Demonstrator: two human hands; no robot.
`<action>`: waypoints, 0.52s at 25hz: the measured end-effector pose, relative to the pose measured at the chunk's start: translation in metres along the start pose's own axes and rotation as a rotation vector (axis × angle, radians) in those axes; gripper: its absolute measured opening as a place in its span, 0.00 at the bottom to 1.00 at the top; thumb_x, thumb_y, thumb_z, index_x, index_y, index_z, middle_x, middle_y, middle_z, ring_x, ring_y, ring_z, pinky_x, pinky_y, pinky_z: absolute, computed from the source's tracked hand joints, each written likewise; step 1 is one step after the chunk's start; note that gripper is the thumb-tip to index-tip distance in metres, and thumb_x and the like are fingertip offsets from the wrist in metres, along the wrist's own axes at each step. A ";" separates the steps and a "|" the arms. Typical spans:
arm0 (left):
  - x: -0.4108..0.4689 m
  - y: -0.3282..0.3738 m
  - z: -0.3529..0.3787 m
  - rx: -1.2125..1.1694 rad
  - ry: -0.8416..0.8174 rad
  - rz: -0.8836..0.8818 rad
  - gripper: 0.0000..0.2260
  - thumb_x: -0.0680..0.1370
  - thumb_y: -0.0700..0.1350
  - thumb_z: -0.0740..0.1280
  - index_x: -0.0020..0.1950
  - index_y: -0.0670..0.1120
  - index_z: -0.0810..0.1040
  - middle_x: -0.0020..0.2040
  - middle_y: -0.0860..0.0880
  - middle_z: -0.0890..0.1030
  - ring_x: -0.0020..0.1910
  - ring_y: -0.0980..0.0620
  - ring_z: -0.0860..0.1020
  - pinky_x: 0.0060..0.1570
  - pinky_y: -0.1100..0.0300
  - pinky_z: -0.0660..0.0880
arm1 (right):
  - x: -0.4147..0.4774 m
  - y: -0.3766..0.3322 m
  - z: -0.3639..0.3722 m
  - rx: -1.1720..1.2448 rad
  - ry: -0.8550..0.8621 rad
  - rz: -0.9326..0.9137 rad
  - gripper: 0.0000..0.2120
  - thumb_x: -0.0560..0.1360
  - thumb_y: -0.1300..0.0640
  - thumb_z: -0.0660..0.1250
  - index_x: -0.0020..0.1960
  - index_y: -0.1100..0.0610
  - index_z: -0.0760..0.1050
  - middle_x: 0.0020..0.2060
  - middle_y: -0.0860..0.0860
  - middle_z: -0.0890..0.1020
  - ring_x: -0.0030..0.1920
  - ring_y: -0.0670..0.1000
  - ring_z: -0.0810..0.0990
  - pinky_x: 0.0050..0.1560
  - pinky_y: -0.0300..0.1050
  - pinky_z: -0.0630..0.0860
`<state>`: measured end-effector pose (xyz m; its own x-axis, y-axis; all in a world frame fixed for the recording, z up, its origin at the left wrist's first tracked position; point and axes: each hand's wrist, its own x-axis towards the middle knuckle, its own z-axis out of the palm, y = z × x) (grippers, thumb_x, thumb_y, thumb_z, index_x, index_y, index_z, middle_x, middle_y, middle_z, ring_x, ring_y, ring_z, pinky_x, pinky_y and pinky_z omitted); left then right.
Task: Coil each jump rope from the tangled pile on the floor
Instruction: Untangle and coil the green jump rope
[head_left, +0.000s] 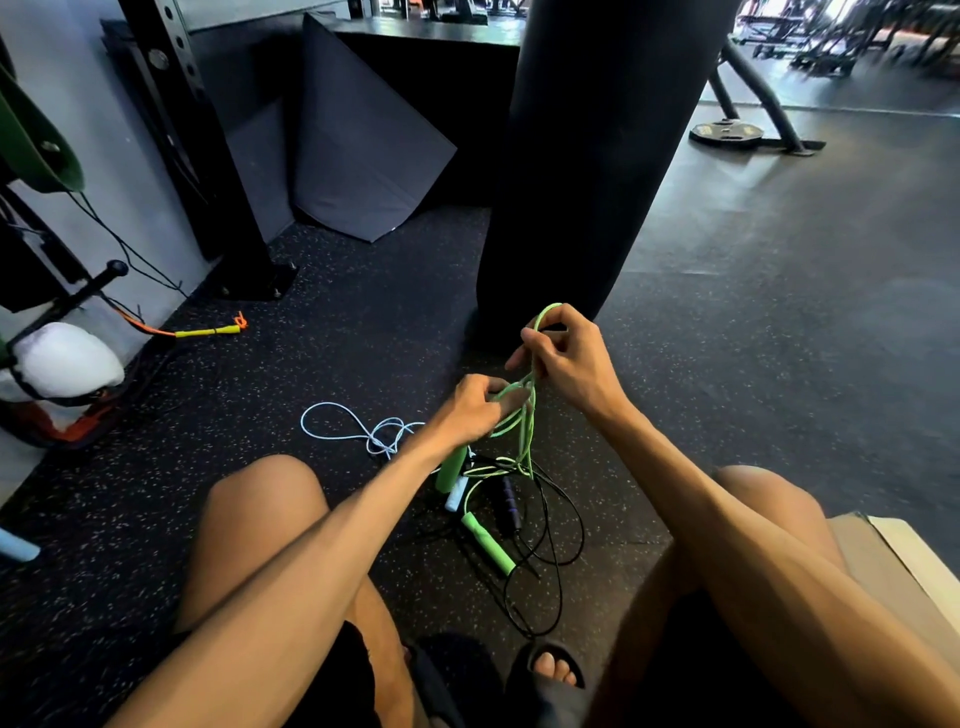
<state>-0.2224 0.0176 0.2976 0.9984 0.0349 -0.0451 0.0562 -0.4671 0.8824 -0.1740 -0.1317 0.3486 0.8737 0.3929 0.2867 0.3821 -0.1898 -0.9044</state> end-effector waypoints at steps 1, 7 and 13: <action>0.002 0.001 0.000 0.013 0.056 -0.008 0.14 0.78 0.54 0.68 0.45 0.44 0.84 0.28 0.53 0.71 0.27 0.58 0.67 0.30 0.59 0.63 | 0.001 0.002 -0.001 0.010 0.018 0.012 0.05 0.81 0.59 0.63 0.49 0.61 0.71 0.36 0.56 0.86 0.31 0.51 0.82 0.31 0.41 0.75; 0.007 0.007 -0.020 -0.479 0.180 -0.069 0.13 0.82 0.42 0.62 0.38 0.43 0.75 0.21 0.56 0.61 0.18 0.59 0.58 0.20 0.67 0.57 | 0.003 0.008 -0.008 0.072 0.031 0.181 0.14 0.84 0.55 0.58 0.52 0.67 0.74 0.44 0.60 0.84 0.29 0.53 0.80 0.23 0.40 0.72; 0.004 0.014 -0.049 -0.751 0.084 -0.073 0.12 0.83 0.42 0.60 0.40 0.42 0.72 0.23 0.54 0.57 0.20 0.59 0.55 0.21 0.65 0.53 | -0.009 0.072 0.017 -0.486 -0.504 0.363 0.24 0.76 0.61 0.70 0.70 0.62 0.70 0.60 0.60 0.81 0.56 0.57 0.83 0.51 0.47 0.82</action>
<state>-0.2185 0.0548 0.3325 0.9866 0.1237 -0.1062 0.0703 0.2647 0.9618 -0.1594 -0.1334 0.2758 0.7716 0.5698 -0.2828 0.2896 -0.7105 -0.6413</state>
